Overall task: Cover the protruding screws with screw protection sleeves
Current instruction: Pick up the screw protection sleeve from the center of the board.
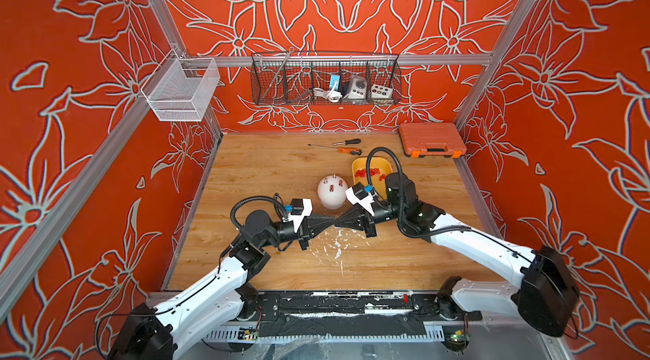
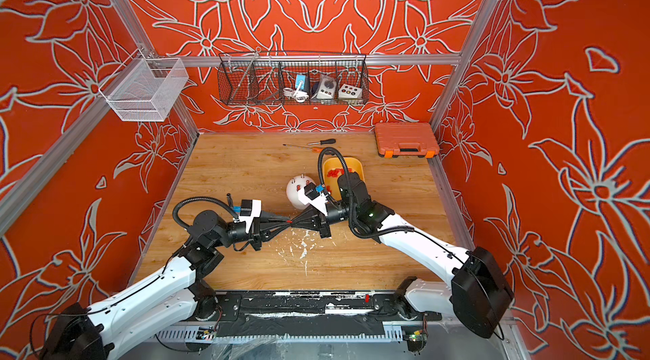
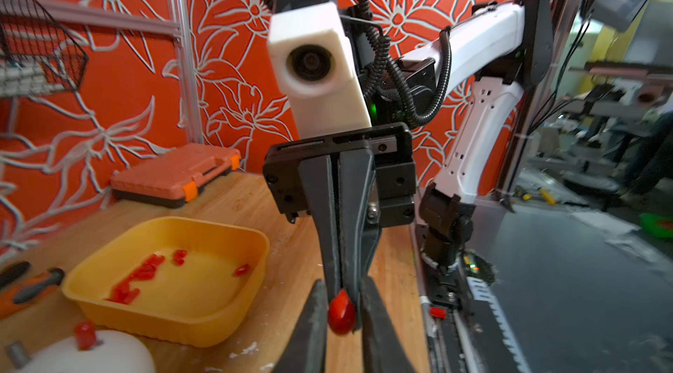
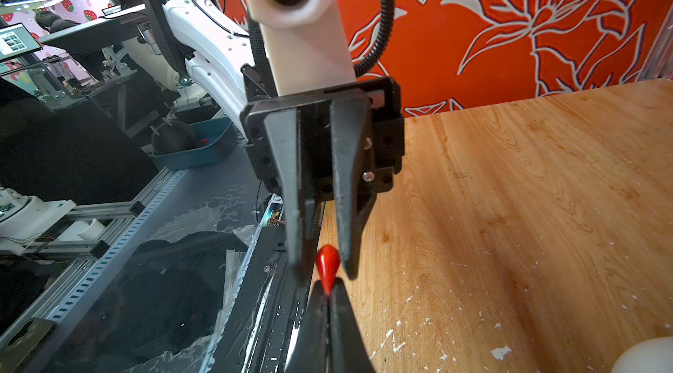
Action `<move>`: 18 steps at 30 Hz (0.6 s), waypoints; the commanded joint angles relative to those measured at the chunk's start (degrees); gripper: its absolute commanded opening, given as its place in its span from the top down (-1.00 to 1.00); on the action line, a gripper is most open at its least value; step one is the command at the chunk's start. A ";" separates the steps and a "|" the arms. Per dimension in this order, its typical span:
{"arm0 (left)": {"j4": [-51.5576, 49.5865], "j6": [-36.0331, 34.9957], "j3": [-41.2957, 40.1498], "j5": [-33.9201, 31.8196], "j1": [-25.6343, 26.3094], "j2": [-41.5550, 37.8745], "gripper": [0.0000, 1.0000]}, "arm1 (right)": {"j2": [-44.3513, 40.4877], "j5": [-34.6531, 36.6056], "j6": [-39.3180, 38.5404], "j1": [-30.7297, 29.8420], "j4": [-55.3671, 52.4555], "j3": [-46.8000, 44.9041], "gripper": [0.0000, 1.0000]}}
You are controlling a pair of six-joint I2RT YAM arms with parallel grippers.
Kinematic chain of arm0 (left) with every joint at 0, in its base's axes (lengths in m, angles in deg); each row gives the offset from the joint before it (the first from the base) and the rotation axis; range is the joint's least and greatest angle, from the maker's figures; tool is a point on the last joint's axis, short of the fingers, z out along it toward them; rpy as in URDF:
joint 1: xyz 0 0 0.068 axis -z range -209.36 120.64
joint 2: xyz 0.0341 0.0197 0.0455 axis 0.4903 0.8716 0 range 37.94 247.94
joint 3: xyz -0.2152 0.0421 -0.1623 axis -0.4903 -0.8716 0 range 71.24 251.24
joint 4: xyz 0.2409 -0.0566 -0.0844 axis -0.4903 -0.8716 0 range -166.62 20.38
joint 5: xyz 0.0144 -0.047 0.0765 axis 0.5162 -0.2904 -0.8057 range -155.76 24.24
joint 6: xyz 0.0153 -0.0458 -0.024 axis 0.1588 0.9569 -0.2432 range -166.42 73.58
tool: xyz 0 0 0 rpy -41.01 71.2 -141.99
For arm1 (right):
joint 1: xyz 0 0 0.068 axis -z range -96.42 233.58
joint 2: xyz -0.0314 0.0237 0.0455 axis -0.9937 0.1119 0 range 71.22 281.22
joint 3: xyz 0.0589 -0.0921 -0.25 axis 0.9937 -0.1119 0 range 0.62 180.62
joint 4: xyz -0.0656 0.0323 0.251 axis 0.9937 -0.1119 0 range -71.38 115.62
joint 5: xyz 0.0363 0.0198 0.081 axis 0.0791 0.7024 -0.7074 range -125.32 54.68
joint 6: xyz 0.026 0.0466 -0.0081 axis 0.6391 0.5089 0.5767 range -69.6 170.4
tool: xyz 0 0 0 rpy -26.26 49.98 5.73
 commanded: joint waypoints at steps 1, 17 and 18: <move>0.87 -0.62 1.13 0.34 0.15 -0.75 0.81 | 0.39 0.47 -1.54 -0.55 0.09 1.83 1.00; -8.10 26.76 12.37 -2.23 -6.26 5.25 1.00 | -16.10 47.73 -17.38 -9.53 20.97 -17.95 -0.24; -7.91 29.27 13.02 -1.25 -6.97 5.99 1.00 | -15.52 50.34 -16.75 -9.86 24.04 -18.76 -0.25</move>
